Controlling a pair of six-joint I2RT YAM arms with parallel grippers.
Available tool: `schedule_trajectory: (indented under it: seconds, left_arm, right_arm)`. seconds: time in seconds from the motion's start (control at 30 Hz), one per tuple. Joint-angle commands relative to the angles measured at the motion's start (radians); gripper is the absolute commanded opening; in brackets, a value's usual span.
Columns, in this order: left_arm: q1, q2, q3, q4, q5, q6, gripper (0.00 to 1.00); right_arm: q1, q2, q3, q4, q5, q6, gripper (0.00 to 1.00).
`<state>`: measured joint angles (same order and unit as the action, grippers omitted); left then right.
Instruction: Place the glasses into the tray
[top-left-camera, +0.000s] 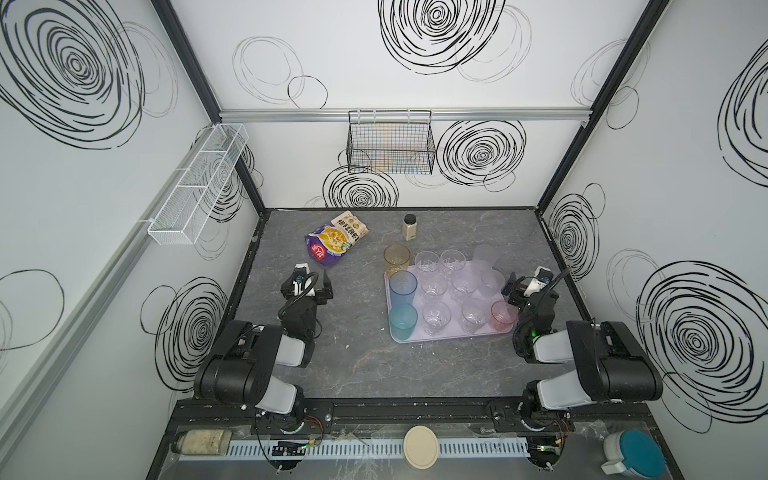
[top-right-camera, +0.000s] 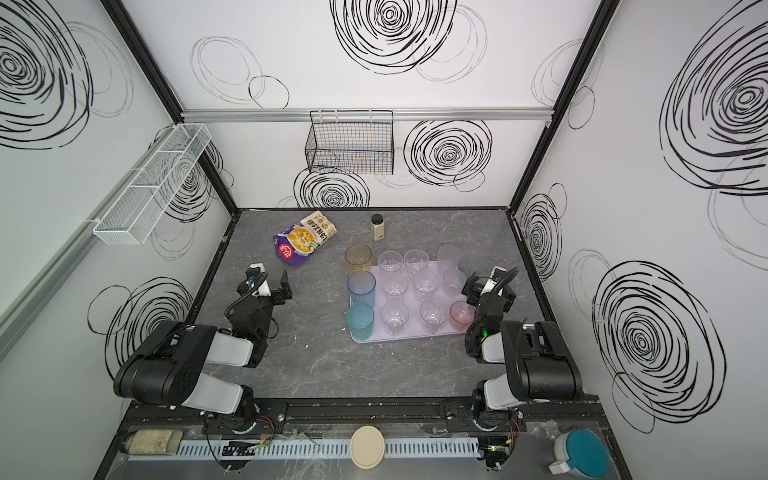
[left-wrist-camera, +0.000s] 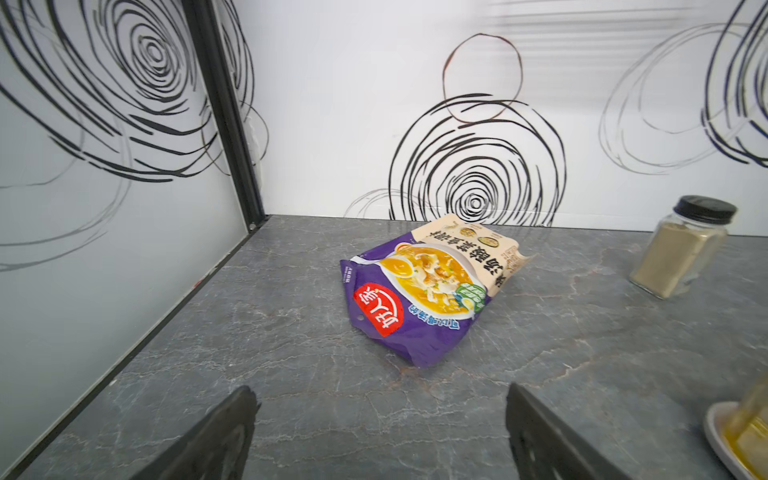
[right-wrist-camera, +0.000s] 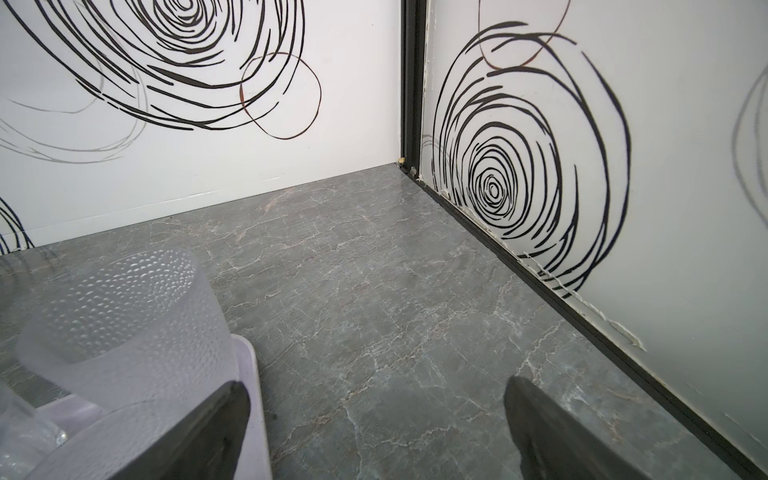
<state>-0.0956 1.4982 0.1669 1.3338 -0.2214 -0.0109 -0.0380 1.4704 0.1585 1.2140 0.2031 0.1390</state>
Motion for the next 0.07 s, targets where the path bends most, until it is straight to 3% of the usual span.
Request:
schedule_trajectory:
  seconds: [0.0, 0.03]
  left_arm:
    - [0.015, 0.001, 0.012, 0.055, 0.06, 0.011, 0.96]
    - [0.019, 0.0, 0.011, 0.058, 0.062, 0.006, 0.96]
  right_arm:
    - [0.009, -0.011, 0.03, -0.009, 0.014, -0.004, 1.0]
    - [0.01, -0.011, 0.031, -0.01, 0.018, -0.003, 1.0]
